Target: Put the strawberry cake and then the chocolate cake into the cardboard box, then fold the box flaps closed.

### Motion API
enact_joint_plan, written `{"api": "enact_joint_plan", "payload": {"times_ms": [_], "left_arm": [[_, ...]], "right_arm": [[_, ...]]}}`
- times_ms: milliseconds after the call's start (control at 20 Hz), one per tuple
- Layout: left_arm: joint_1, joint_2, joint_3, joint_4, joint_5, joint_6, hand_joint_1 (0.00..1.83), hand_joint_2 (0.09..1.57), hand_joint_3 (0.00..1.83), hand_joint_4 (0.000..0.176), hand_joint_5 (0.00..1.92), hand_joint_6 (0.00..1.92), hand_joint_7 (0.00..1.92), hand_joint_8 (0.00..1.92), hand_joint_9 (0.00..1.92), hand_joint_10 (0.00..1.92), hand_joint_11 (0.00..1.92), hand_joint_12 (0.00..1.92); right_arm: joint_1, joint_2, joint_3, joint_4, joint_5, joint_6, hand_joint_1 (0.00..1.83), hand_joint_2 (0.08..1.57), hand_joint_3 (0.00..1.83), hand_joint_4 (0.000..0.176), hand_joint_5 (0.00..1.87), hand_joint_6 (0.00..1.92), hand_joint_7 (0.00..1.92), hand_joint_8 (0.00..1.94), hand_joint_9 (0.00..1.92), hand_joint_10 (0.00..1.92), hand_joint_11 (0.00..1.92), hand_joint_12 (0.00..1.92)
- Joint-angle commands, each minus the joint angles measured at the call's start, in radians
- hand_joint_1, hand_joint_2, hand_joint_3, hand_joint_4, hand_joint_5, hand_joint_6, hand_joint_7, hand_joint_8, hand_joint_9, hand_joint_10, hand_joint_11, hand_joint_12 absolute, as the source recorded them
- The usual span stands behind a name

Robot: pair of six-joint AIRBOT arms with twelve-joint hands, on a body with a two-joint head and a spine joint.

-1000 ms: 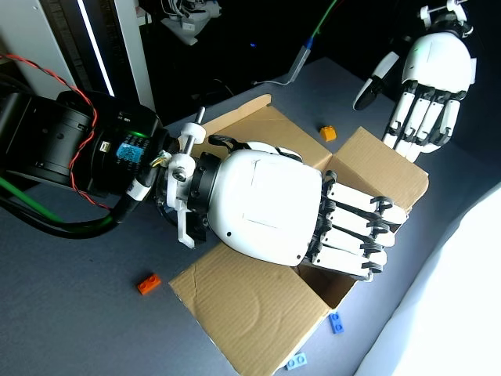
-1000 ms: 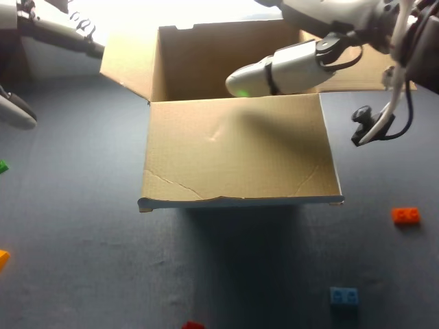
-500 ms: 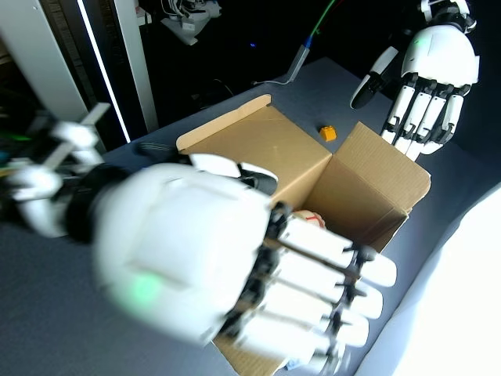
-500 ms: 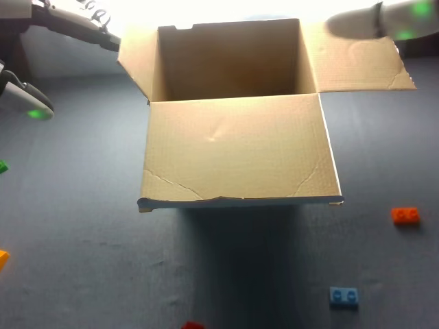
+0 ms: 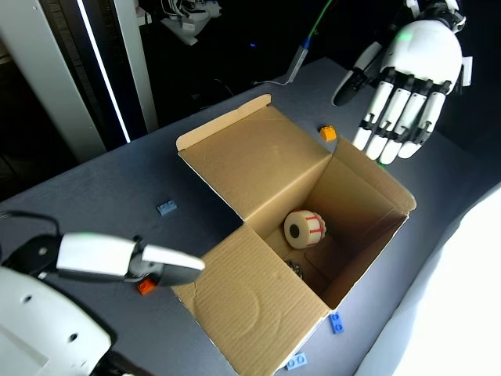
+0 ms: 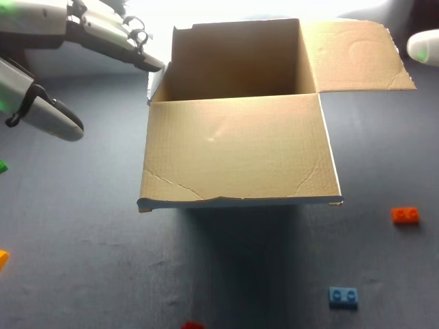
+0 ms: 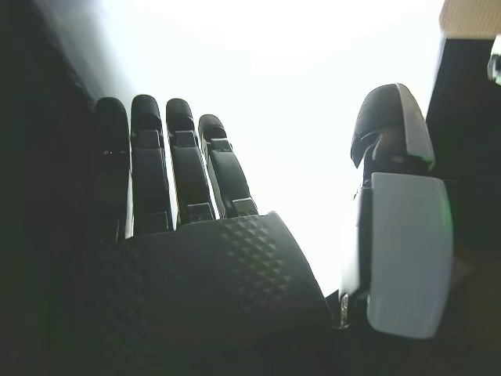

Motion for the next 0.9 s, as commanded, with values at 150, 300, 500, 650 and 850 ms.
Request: {"api": "enact_joint_plan", "payload": {"times_ms": [150,300,500,650,850], "left_arm": [[0.008,0.014,-0.043,-0.069,0.033,0.004,0.13,1.10,0.01,0.004,0.32,0.00,0.36,0.01,0.38,0.00,0.00,1.12],[0.023,0.014,-0.076,-0.047,0.063,0.013,0.15,1.09,0.00,0.002,0.34,0.01,0.37,0.01,0.40,0.01,0.00,1.15],[0.045,0.006,-0.094,-0.029,0.106,0.028,0.10,1.11,0.01,0.006,0.32,0.00,0.36,0.00,0.38,0.00,0.00,1.15],[0.048,-0.002,-0.112,-0.014,0.120,0.029,0.06,1.13,0.01,0.005,0.34,0.00,0.36,0.00,0.38,0.00,0.00,1.12],[0.058,-0.007,-0.128,-0.002,0.118,0.028,0.11,1.13,0.00,0.001,0.36,0.01,0.38,0.00,0.41,0.01,0.00,1.14]], "right_arm": [[-0.038,0.019,0.006,-0.010,0.154,-0.005,0.00,1.11,0.01,0.000,0.22,0.02,0.33,0.02,0.34,0.02,0.00,0.84],[-0.086,0.009,0.006,-0.010,0.189,-0.008,0.00,1.12,0.02,0.000,0.22,0.01,0.32,0.01,0.34,0.01,0.00,0.85],[-0.139,-0.005,0.004,-0.016,0.239,-0.015,0.00,1.13,0.01,0.000,0.22,0.01,0.32,0.00,0.34,0.01,0.00,0.86],[-0.214,-0.014,-0.003,-0.064,0.272,-0.036,0.00,1.12,0.00,0.000,0.21,0.00,0.30,0.00,0.32,0.00,0.00,0.84],[-0.297,-0.022,-0.032,-0.210,0.328,-0.037,0.00,1.14,0.01,0.000,0.23,0.01,0.32,0.00,0.35,0.01,0.00,0.90]]}}
